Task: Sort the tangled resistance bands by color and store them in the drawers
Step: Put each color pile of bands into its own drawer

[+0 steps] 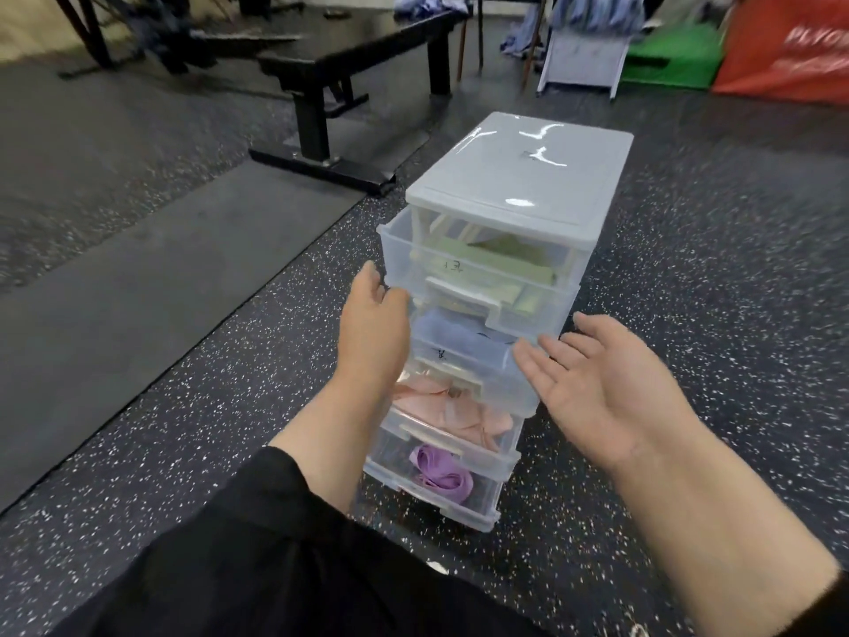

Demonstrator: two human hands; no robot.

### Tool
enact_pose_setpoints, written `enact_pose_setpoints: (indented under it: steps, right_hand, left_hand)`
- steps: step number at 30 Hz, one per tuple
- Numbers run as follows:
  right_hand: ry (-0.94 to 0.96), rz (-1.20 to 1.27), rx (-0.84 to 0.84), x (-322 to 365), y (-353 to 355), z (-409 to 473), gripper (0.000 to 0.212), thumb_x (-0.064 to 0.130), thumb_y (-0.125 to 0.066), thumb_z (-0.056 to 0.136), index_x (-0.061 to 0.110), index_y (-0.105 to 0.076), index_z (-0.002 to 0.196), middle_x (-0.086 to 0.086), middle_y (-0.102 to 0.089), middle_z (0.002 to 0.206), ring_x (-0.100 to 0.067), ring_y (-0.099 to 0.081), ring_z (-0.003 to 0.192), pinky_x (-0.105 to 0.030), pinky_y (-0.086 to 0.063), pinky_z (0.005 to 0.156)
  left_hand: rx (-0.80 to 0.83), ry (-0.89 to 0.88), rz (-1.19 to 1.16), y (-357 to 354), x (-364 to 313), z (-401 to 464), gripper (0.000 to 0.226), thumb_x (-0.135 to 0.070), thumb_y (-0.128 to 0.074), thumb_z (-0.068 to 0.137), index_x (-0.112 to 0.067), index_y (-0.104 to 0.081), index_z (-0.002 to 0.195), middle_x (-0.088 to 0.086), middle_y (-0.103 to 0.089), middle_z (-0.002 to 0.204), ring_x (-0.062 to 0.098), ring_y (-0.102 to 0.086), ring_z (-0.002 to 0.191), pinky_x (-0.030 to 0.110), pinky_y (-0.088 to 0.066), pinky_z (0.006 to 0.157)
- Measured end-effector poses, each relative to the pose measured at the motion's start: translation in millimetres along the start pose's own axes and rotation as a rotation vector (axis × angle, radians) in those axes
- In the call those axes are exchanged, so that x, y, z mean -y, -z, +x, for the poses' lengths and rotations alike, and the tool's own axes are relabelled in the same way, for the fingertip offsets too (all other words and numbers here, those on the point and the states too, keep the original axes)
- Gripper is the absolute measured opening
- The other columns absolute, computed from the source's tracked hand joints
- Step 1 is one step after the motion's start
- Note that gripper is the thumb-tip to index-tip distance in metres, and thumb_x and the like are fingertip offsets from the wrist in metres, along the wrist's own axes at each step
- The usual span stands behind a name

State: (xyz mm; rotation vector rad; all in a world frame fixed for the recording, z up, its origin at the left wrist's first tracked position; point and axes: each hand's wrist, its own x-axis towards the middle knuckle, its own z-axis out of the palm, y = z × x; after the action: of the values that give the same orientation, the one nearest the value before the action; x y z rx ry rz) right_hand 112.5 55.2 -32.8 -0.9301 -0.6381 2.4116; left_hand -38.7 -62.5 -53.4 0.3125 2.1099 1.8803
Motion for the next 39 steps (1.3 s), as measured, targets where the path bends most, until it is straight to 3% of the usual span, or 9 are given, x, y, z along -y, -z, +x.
enact_pose_setpoints:
  steps: [5,7,13,15,17,21,29,35,39]
  right_hand:
    - [-0.038,0.155,0.079,15.8,-8.4,7.6,0.066,0.010,-0.041,0.102,-0.003,-0.009,0.158,-0.026,-0.021,0.162,-0.041,-0.034,0.145,-0.049,-0.046,0.103]
    - [-0.050,0.221,0.092,19.8,-10.3,12.6,0.065,0.007,-0.039,0.101,-0.004,-0.008,0.157,-0.028,-0.021,0.162,-0.041,-0.032,0.147,-0.050,-0.045,0.102]
    - [-0.018,0.267,0.098,29.0,-8.9,45.0,0.065,0.002,-0.035,0.099,-0.002,-0.008,0.158,-0.022,-0.021,0.164,-0.038,-0.031,0.148,-0.052,-0.053,0.083]
    - [-0.008,0.248,0.096,33.7,-10.9,55.3,0.064,0.001,-0.033,0.099,-0.002,-0.008,0.158,-0.021,-0.020,0.165,-0.036,-0.030,0.149,-0.051,-0.052,0.083]
    - [0.002,0.230,0.093,38.2,-13.0,63.3,0.064,0.000,-0.031,0.099,-0.002,-0.007,0.158,-0.020,-0.018,0.165,-0.035,-0.028,0.150,-0.050,-0.051,0.084]
    - [0.005,0.194,0.099,43.2,-14.1,75.0,0.063,0.000,-0.030,0.099,0.000,-0.009,0.159,-0.017,-0.016,0.167,-0.033,-0.024,0.152,-0.049,-0.053,0.084]
    - [0.010,0.163,0.070,28.0,-11.1,73.7,0.062,0.003,-0.037,0.099,0.007,-0.019,0.158,-0.014,-0.027,0.164,-0.033,-0.036,0.147,-0.049,-0.053,0.093]
    - [-0.177,0.024,0.042,-14.4,-4.7,38.3,0.024,0.008,-0.047,0.099,0.000,-0.057,0.120,-0.021,-0.064,0.129,-0.035,-0.060,0.120,-0.045,-0.050,0.101]
    - [-0.272,0.035,-0.017,-44.7,3.7,22.2,0.033,0.009,-0.049,0.099,-0.002,-0.052,0.130,-0.024,-0.062,0.130,-0.037,-0.061,0.118,-0.045,-0.051,0.097]
  left_hand:
    - [0.132,0.091,0.048,-20.6,-9.7,23.0,0.020,-0.012,-0.047,0.091,-0.017,-0.063,0.102,-0.005,-0.065,0.104,0.020,-0.053,0.098,0.026,-0.050,0.075]
    - [0.168,0.090,0.075,-32.5,-9.6,28.8,0.036,-0.017,-0.046,0.084,-0.020,-0.065,0.115,0.001,-0.070,0.118,0.019,-0.058,0.104,0.041,-0.048,0.097]
    - [0.171,0.153,0.066,-62.6,-23.5,40.5,0.032,-0.005,-0.040,0.099,-0.030,-0.039,0.079,-0.014,-0.034,0.080,0.003,-0.030,0.069,0.024,-0.025,0.062]
    - [0.197,0.144,0.106,-69.9,-26.3,47.9,0.031,-0.003,-0.038,0.100,-0.029,-0.047,0.087,-0.016,-0.038,0.088,0.008,-0.036,0.079,0.026,-0.027,0.065]
    - [0.210,0.108,0.075,-74.3,-27.2,55.9,0.042,-0.004,-0.037,0.101,-0.024,-0.055,0.134,-0.010,-0.051,0.123,0.011,-0.038,0.107,0.028,-0.033,0.086]
    - [0.209,0.073,0.118,-76.9,-31.8,60.2,0.063,-0.007,-0.039,0.101,-0.018,-0.024,0.162,-0.003,-0.029,0.166,0.014,-0.035,0.140,0.029,-0.026,0.104]
    - [0.176,0.029,0.090,-73.0,-25.7,58.8,0.057,-0.012,-0.042,0.103,-0.020,-0.035,0.158,-0.008,-0.040,0.158,0.009,-0.042,0.133,0.026,-0.030,0.101]
    - [-0.219,0.073,-0.024,-49.8,-5.1,41.5,0.028,-0.017,-0.049,0.093,-0.018,-0.070,0.113,-0.002,-0.070,0.105,0.020,-0.066,0.099,0.040,-0.056,0.088]
    - [-0.333,0.172,-0.031,-33.4,18.3,24.4,0.034,-0.015,-0.047,0.093,-0.012,-0.059,0.125,0.008,-0.063,0.116,0.029,-0.061,0.102,0.037,-0.049,0.086]
